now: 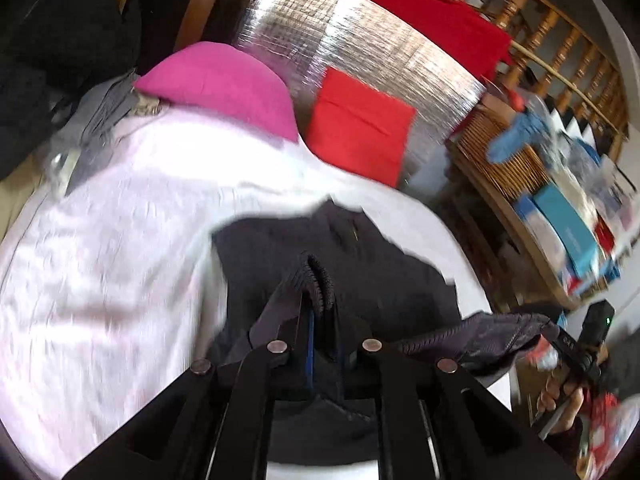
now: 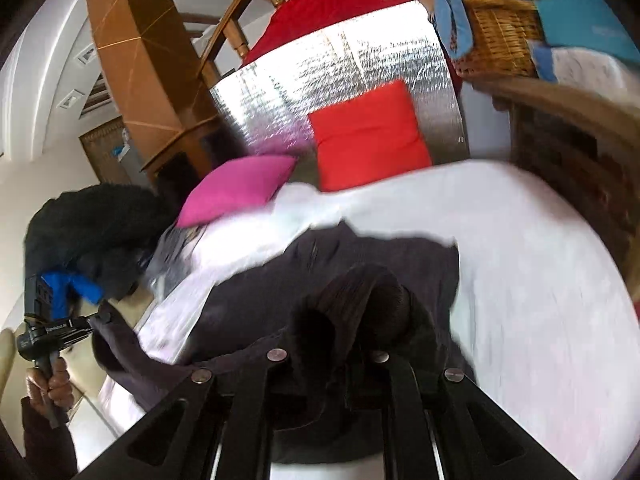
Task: Fold large clothes
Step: 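Lay the lifted hem over the collar and open both grippers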
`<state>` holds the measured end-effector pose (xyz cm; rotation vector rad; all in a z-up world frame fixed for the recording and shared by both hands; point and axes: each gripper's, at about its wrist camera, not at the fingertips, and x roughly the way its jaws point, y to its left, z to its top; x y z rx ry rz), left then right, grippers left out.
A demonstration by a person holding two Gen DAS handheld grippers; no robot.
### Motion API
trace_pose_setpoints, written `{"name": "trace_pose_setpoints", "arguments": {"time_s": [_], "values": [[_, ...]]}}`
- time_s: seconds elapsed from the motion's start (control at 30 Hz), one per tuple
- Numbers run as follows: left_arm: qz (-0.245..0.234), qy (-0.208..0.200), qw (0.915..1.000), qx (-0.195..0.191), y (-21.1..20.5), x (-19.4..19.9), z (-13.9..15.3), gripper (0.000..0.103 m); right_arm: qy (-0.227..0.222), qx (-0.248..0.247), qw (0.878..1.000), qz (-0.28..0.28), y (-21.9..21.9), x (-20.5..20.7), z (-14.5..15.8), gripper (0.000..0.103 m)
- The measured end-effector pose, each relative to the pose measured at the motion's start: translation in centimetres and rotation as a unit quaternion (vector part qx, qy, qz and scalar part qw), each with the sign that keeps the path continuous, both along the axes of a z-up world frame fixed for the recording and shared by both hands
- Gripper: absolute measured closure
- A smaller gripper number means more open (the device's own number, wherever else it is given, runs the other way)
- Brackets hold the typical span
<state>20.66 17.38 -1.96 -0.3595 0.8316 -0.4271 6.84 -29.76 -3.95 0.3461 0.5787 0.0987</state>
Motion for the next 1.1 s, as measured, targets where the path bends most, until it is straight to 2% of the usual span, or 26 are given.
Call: {"name": "trace_pose_setpoints", "arguments": {"time_s": [0.1,0.2,0.3,0.43,0.6,0.7,0.77,0.8,0.83,0.87,0.9,0.93,0.97,1.0,1.07,1.1], "values": [[0.023,0.004,0.9997,-0.008,-0.4,7.1,-0.4,0.095,-0.006,-0.012,1.000,-0.013,-0.7,6.6,0.8,0.093],[0.039,0.002,0.9992,0.012,-1.8,13.2,-1.3,0.095,0.000,-0.019,0.999,-0.029,-1.2,13.8,0.0,0.094],[0.044,0.014,0.9985,0.029,-3.4,18.2,-3.2,0.095,0.011,-0.030,0.998,-0.044,-1.7,20.1,-1.8,0.094],[0.053,0.040,0.9960,0.060,-5.5,23.8,-7.3,0.095,0.050,-0.020,0.996,-0.066,-2.9,27.1,-6.2,0.095],[0.061,0.056,0.9953,0.050,-6.0,26.7,-11.0,0.095,0.079,0.004,0.993,-0.091,-4.7,31.5,-11.5,0.095],[0.066,0.054,0.9945,0.060,-6.3,27.2,-12.6,0.095,0.097,0.027,0.990,-0.097,-5.9,32.9,-13.5,0.094],[0.076,0.068,0.9928,0.063,-6.4,27.5,-13.9,0.089,0.121,0.054,0.987,-0.091,-6.7,33.7,-14.6,0.093],[0.078,0.077,0.9923,0.057,-6.3,27.5,-14.5,0.083,0.128,0.072,0.985,-0.089,-7.0,33.7,-14.9,0.093],[0.082,0.085,0.9916,0.052,-6.1,27.2,-14.8,0.065,0.129,0.099,0.983,-0.086,-7.5,33.6,-15.1,0.088],[0.089,0.092,0.9908,0.044,-5.7,26.7,-14.8,0.053,0.125,0.123,0.981,-0.081,-8.1,33.3,-15.0,0.082],[0.094,0.096,0.9903,0.039,-5.5,26.2,-14.7,0.031,0.120,0.140,0.980,-0.077,-8.4,32.7,-14.9,0.076],[0.102,0.097,0.9897,0.025,-4.9,25.2,-14.3,0.023,0.111,0.157,0.978,-0.074,-8.7,31.9,-14.5,0.054],[0.105,0.092,0.9901,0.008,-4.5,24.3,-13.8,0.023,0.102,0.162,0.979,-0.073,-8.9,31.1,-13.8,0.016],[0.106,0.085,0.9907,-0.005,-4.2,23.3,-13.1,0.022,0.090,0.162,0.980,-0.073,-8.8,30.3,-13.1,0.006],[0.104,0.078,0.9915,0.008,-4.1,20.7,-11.9,0.020,0.046,0.145,0.985,-0.077,-8.4,28.0,-10.8,0.003],[0.106,0.084,0.9903,0.030,-4.3,19.4,-11.5,0.019,0.046,0.133,0.988,-0.069,-7.9,27.3,-10.0,0.003]]}}
